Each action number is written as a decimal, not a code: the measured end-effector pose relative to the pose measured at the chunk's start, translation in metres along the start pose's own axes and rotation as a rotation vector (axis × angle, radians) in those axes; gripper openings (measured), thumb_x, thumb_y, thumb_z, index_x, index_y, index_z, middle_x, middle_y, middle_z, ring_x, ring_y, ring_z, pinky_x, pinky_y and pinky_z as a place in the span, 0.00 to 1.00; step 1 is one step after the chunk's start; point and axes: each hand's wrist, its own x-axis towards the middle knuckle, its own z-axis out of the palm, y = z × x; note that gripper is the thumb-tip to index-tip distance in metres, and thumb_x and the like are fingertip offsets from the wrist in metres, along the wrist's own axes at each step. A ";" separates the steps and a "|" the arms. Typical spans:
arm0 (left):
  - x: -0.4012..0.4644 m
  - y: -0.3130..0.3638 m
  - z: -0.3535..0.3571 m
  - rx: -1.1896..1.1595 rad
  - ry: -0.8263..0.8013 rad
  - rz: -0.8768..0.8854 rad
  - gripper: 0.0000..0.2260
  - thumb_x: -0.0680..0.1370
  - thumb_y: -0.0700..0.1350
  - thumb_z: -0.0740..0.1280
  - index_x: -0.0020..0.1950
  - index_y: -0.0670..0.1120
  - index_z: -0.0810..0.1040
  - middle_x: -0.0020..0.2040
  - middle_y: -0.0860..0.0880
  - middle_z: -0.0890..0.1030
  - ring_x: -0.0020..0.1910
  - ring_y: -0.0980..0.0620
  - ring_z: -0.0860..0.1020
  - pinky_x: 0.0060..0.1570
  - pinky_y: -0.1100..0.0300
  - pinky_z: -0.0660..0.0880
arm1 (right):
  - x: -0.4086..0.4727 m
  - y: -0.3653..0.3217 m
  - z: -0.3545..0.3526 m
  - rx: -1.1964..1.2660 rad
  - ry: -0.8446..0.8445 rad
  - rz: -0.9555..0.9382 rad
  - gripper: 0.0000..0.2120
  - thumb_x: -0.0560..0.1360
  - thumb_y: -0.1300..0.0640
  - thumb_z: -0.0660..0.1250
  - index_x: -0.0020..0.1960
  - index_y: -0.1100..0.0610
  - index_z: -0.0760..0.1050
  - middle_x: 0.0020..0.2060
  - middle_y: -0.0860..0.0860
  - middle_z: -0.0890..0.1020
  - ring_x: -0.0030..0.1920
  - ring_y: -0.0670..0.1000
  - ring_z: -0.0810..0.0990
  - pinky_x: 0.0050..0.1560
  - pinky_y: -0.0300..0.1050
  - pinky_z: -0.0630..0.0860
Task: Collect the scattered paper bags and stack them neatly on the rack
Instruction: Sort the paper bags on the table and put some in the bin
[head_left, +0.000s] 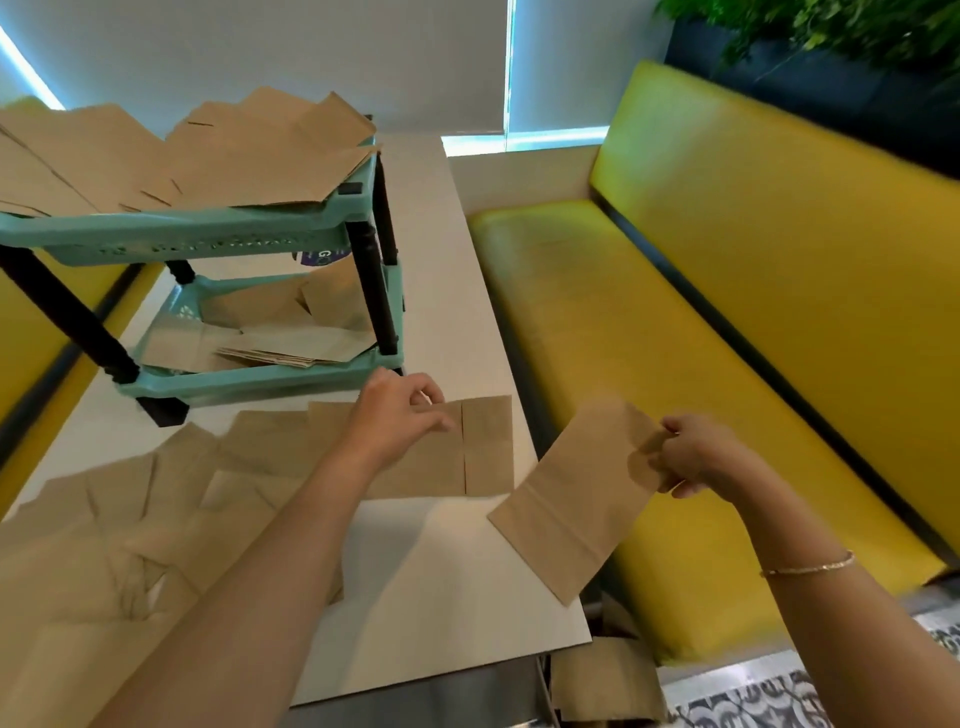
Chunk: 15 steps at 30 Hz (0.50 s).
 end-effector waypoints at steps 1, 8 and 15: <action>-0.001 0.007 -0.001 -0.016 -0.007 0.007 0.09 0.66 0.47 0.76 0.37 0.55 0.77 0.38 0.51 0.76 0.45 0.52 0.74 0.49 0.53 0.75 | -0.002 0.004 -0.003 0.016 0.000 -0.004 0.15 0.77 0.69 0.58 0.63 0.62 0.69 0.39 0.59 0.77 0.32 0.53 0.78 0.31 0.44 0.76; -0.010 0.038 -0.008 -0.073 -0.015 -0.019 0.05 0.72 0.48 0.73 0.44 0.54 0.77 0.41 0.50 0.78 0.43 0.53 0.76 0.46 0.55 0.74 | -0.009 0.017 -0.007 0.094 0.014 -0.063 0.10 0.77 0.68 0.59 0.54 0.56 0.72 0.38 0.57 0.78 0.33 0.52 0.78 0.32 0.44 0.77; -0.017 0.080 0.012 -0.392 0.204 -0.006 0.08 0.75 0.46 0.69 0.42 0.54 0.71 0.42 0.51 0.80 0.39 0.55 0.77 0.35 0.64 0.71 | -0.001 0.062 -0.028 0.128 0.341 -0.043 0.13 0.74 0.70 0.58 0.51 0.58 0.77 0.32 0.56 0.82 0.31 0.52 0.82 0.33 0.45 0.80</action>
